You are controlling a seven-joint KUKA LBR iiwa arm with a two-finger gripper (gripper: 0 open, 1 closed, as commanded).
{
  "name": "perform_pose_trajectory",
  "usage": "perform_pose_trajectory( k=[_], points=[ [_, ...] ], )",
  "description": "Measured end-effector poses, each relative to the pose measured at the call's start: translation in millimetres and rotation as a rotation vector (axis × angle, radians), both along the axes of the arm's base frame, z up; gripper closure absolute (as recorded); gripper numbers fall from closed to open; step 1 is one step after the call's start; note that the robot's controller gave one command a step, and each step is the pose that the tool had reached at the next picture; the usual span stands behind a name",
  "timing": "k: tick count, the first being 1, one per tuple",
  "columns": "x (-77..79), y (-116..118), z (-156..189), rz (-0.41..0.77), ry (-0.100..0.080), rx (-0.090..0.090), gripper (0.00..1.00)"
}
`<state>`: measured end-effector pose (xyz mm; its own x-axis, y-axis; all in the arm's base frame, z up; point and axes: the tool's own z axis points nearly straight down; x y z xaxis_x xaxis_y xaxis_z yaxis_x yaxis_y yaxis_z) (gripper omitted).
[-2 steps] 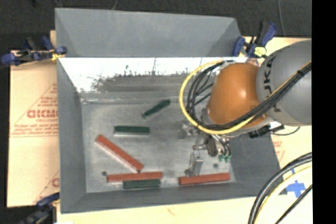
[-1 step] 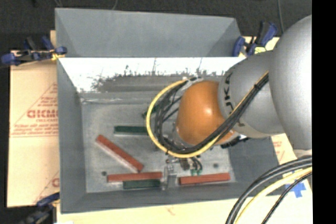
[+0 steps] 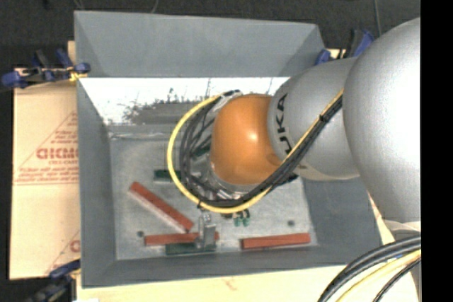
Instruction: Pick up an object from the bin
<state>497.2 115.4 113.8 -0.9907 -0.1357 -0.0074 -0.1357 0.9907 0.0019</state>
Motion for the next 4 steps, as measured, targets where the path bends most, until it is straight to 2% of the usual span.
perform_pose_trajectory(
  k=[1, 2, 3, 4],
  points=[
    [-18.8, 26, -14, -0.109, 0.007, -0.001, 0.00],
    [-7.7, 16, -45, -0.152, 0.010, -0.002, 0.00],
    [-19.5, 15, -41, -0.116, 0.006, -0.002, 1.00],
    [-19.5, 15, -41, -0.116, 0.006, -0.002, 1.00]
  ],
)
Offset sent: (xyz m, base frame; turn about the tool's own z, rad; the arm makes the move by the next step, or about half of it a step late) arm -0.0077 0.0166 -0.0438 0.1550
